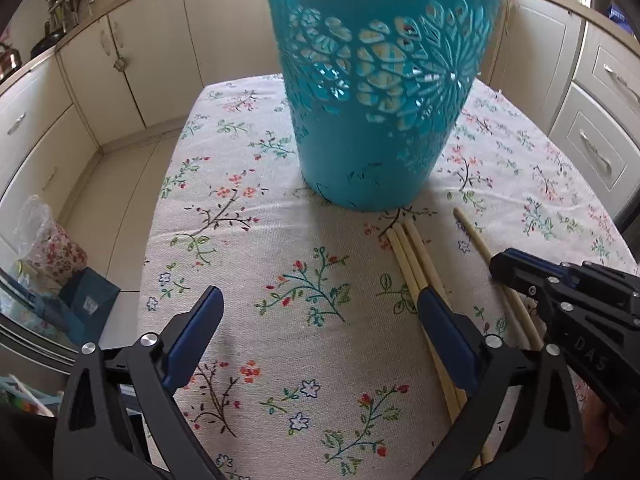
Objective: Organize utensils
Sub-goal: 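Grasp a stick with the left gripper while the right gripper holds its stick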
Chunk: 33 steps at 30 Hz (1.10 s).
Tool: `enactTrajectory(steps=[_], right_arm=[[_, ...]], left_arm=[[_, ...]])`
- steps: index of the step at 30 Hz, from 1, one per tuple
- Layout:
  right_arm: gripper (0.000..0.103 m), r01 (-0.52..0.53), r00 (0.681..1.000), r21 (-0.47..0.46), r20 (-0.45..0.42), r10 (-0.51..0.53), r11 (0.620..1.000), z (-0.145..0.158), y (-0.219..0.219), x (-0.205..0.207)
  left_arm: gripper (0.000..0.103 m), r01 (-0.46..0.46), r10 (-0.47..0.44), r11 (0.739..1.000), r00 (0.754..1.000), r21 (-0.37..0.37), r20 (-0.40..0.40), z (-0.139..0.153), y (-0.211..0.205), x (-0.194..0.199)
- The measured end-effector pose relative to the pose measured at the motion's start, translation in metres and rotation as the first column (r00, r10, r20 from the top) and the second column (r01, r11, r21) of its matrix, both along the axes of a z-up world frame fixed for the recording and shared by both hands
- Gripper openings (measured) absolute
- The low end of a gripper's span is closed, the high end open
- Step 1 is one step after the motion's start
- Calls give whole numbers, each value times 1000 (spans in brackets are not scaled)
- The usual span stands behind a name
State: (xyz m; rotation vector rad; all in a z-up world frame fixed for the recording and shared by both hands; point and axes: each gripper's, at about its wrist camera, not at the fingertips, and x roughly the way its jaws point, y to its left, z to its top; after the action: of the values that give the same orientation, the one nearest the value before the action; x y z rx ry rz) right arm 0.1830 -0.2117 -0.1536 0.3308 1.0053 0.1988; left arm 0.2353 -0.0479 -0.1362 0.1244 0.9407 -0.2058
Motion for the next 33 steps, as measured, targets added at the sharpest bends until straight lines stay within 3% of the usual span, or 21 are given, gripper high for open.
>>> enactTrajectory(steps=[14,15,17,20,23,27,29,33], right_arm=[[10,-18,1000,-7,10,18,1000,0,0,0],[10,-20,1000,-12,12,20,1000,0,1,0],[10,-20,1000,-6,11,20,1000,-1,0,1],[10,-17,1000,0,10,17,1000,-1,0,2],[10,-23,1000,-14,14,23,1000,-1,1,1],[10,-25,1000,-17,14,25,1000,-1,1,1],[9,-28,1000,-15,11,28,999,0,1,1],[9,-35,999,-23,11,35,999,0,2,2]], left_arm=[[83,-11,10,1000,999,-26,-37,0,-12,10],[76,-7,6,1000,999,-24,-42,0,-15,10],[74,11,-10,1000,1000,29,-26,-1,-22,7],[74,8,-8,1000,999,11,-32,-2,-20,8],[61,21,-21,1000,1000,8,-17,-1,-20,7],[20,107,-107,994,994,-17,-8,1,-26,5],[10,141,-142,989,990,-41,-16,1,-25,4],[11,158,-161,985,985,-63,-59,2,-21,7]])
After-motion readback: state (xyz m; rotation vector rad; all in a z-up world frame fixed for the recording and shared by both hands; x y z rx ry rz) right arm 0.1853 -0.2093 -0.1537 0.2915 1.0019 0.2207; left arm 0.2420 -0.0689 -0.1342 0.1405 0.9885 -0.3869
